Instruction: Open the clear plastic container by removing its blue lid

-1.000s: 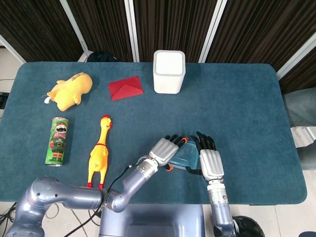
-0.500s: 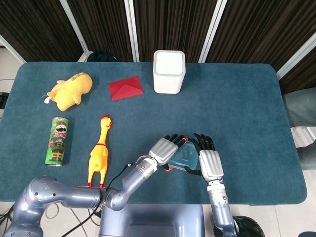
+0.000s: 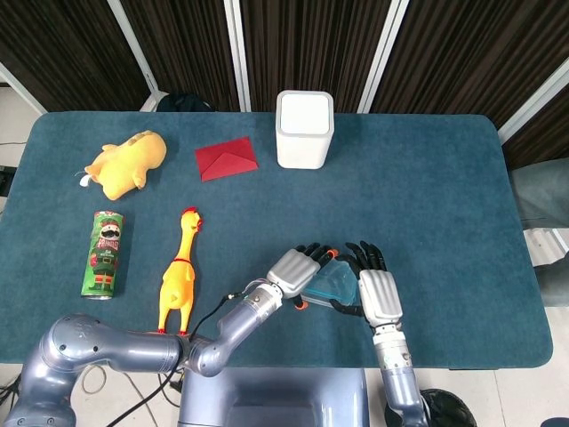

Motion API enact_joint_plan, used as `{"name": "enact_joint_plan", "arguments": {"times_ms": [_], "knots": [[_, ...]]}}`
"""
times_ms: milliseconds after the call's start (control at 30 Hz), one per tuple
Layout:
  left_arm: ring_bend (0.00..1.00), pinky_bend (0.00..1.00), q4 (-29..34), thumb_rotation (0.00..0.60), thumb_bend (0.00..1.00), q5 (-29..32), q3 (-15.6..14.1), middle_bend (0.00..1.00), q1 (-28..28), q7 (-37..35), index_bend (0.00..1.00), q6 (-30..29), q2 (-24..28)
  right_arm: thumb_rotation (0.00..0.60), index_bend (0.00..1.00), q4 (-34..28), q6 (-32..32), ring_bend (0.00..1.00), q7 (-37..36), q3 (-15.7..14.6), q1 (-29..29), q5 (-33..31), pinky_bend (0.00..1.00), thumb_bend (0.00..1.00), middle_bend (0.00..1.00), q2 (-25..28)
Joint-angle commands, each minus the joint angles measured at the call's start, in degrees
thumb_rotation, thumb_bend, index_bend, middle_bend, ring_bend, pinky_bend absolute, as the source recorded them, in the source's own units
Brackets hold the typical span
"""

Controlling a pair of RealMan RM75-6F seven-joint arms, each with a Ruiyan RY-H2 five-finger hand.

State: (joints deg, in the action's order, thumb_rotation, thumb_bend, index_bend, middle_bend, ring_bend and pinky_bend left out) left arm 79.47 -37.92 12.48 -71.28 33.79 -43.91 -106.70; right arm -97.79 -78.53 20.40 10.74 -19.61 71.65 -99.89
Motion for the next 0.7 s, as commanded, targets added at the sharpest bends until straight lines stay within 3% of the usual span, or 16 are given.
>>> {"name": "enact_joint_plan", "arguments": {"times_ms": [33, 533, 633, 700], "knots": [[0.00, 0.11, 0.18, 0.600, 0.00, 0.14, 0.06, 0.00, -0.10, -0.13, 0.00, -0.09, 0.27, 0.600, 0.29, -0.16, 0.04, 0.00, -0.06, 0.19, 0.07, -0.39, 0.00, 0.48, 0.17, 0.12], [0.00, 0.10, 1.07, 0.600, 0.00, 1.91, -0.35, 0.00, -1.01, -0.05, 0.00, 0.39, 1.31, 0.600, 0.20, -0.98, 0.24, 0.00, 0.79, 0.36, -0.02, -1.26, 0.00, 0.48, 0.16, 0.46], [0.00, 0.10, 1.25, 0.600, 0.00, 2.08, -0.42, 0.00, -1.19, -0.14, 0.00, 0.49, 1.47, 0.600, 0.20, -1.14, 0.34, 0.00, 0.82, 0.41, -0.16, -1.23, 0.00, 0.48, 0.17, 0.32], [0.00, 0.11, 1.39, 0.600, 0.00, 2.13, -0.45, 0.00, -1.31, -0.24, 0.00, 0.61, 1.61, 0.600, 0.26, -1.16, 0.37, 0.00, 0.91, 0.51, -0.37, -1.01, 0.00, 0.48, 0.17, 0.17]]}}
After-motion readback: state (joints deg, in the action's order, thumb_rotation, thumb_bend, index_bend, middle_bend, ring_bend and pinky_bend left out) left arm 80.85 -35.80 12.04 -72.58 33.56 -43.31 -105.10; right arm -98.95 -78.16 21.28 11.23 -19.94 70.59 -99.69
